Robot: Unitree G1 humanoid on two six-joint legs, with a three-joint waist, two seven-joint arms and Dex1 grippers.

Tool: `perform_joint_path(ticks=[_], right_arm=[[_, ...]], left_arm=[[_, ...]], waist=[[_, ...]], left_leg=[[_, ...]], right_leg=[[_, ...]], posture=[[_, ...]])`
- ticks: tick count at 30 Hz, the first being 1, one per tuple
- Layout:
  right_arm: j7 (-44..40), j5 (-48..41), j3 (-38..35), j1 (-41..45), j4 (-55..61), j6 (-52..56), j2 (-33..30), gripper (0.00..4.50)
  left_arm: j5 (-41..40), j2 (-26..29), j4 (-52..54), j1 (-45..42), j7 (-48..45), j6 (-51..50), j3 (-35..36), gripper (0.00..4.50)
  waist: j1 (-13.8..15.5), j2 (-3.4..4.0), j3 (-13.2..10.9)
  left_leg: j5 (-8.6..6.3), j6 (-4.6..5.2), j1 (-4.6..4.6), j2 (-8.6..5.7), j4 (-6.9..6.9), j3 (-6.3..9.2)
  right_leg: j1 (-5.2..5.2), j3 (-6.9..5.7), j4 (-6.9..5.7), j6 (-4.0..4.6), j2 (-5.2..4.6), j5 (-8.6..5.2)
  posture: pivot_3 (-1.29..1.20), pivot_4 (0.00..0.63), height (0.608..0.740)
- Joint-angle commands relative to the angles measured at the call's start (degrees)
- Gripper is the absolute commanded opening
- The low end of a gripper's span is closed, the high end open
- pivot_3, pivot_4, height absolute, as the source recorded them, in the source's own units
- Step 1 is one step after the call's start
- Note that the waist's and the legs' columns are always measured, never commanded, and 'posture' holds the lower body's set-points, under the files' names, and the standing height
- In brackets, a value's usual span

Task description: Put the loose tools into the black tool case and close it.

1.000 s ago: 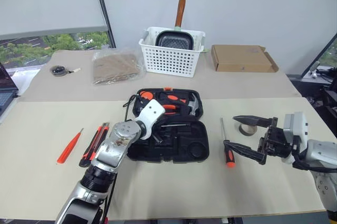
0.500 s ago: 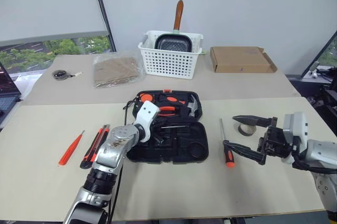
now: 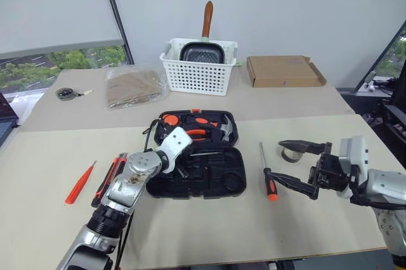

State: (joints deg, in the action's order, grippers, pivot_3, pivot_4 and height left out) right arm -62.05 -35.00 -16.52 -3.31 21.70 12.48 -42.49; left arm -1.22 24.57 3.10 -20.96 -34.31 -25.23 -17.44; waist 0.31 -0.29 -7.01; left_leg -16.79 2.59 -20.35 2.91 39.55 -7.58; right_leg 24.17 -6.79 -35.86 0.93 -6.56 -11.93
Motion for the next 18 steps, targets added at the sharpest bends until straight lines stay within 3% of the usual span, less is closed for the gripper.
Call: perform_joint_path(ticks=[1,6,12,18], right_arm=[[0.6,0.0,-0.7,-0.1,1.4,-1.1,0.2,4.5],[1.1,0.7,-0.3,-0.4,1.5,-1.4,0.5,4.5],[1.0,0.7,-0.5,-0.2,0.9,-1.8,0.4,4.5],[0.9,0.7,-0.3,0.2,0.5,-2.0,0.3,4.5]], left_arm=[[4.9,2.3,-9.0,3.7,-1.0,-2.2,-4.5,0.08],[4.7,1.3,-9.2,3.2,-0.5,-0.8,-3.2,0.08],[-4.3,-3.7,-5.9,2.0,-0.8,-1.0,5.8,0.08],[-12.7,-6.1,-3.7,0.6,-2.6,-0.4,13.3,0.08]], waist=[[0.1,0.0,0.0],[0.3,0.01,0.0],[0.5,-0.02,-0.1],[0.6,-0.22,-0.3]], left_leg=[[-0.01,-0.02,0.04,0.0,-0.02,0.0],[-0.05,-0.09,0.11,0.0,-0.03,0.1],[-0.05,-0.11,-0.01,-0.05,-0.06,0.25],[0.31,0.27,-0.94,-0.1,-0.01,0.41]], right_leg=[[0.0,0.0,0.01,0.0,-0.02,0.0],[0.03,-0.02,0.02,0.26,-0.24,-0.17],[0.06,-0.17,0.02,0.21,-0.4,-0.14],[0.62,-0.31,0.03,-0.07,-0.02,0.03]], posture=[[0.0,0.15,0.7],[0.0,0.15,0.7],[0.0,0.15,0.7],[0.0,0.15,0.7]])
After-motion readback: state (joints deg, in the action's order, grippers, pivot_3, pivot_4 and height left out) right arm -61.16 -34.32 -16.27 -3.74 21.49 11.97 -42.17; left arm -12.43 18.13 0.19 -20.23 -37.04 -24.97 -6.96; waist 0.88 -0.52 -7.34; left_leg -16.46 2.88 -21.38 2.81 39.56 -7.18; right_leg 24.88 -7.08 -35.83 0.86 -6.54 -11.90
